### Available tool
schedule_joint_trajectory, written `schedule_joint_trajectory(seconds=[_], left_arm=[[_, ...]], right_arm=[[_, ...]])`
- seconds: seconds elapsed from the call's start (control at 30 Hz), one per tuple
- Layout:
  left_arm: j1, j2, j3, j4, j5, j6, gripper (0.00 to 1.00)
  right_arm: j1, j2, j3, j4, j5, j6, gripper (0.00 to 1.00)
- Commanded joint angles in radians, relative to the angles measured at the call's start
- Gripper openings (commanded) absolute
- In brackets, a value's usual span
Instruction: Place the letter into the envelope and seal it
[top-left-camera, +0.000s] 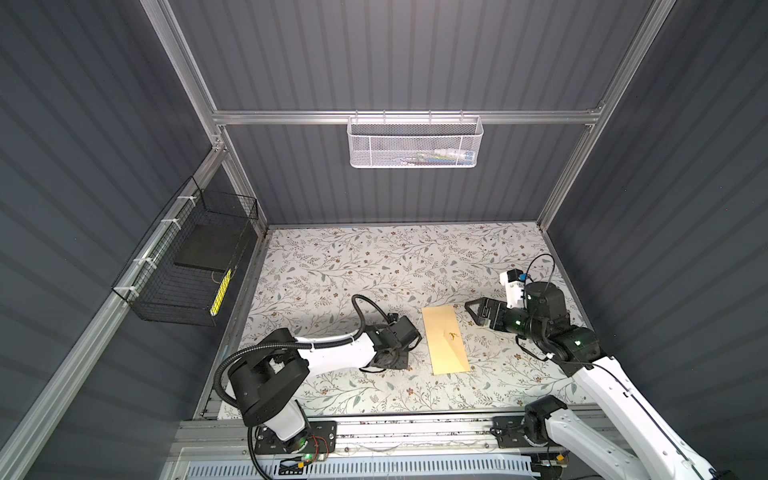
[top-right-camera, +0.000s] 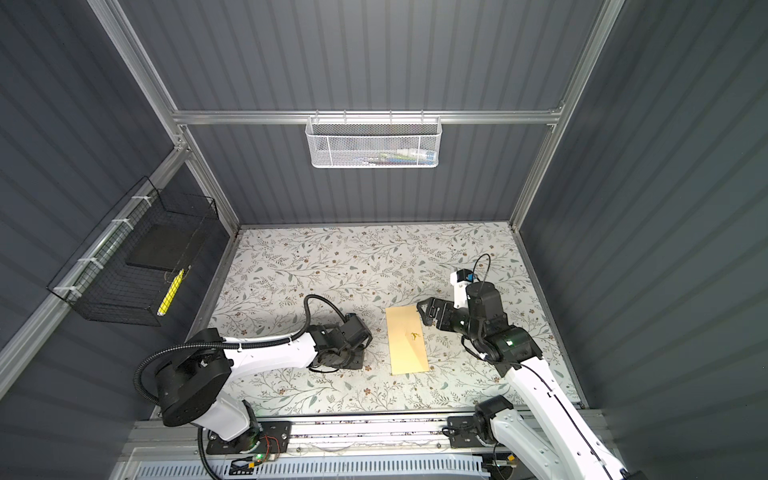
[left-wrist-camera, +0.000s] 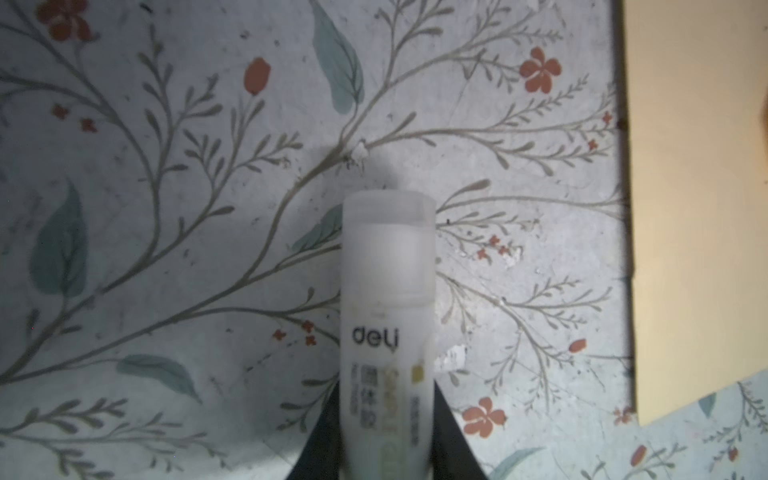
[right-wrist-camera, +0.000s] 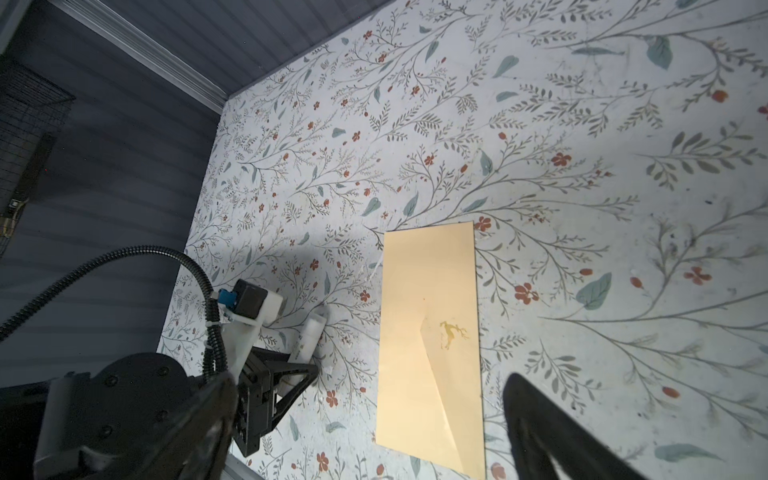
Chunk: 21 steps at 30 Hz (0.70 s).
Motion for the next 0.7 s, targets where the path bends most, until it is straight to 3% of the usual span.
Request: schedule_joint_trajectory(seconds=[0.0,0.2,0.67], left_arm=[[-0.005,0.031,0.026,-0.01,-0.026,-0.018,0.11],[-0.005,0.074,0.039,-0.01,-0.023,-0.011,0.11],[-0.005,0.095,0.04,0.01,-0.017,-0.016,0.31]], right_arm=[[-0.004,-0.03,-0.028,-0.015,-0.018,0.022,0.99],[-0.005,-0.051,-0.049,-0.043,-0.019,0.025,0.99],[-0.005,-0.084,-0.085,-0.055,-0.019,0.038,0.99]])
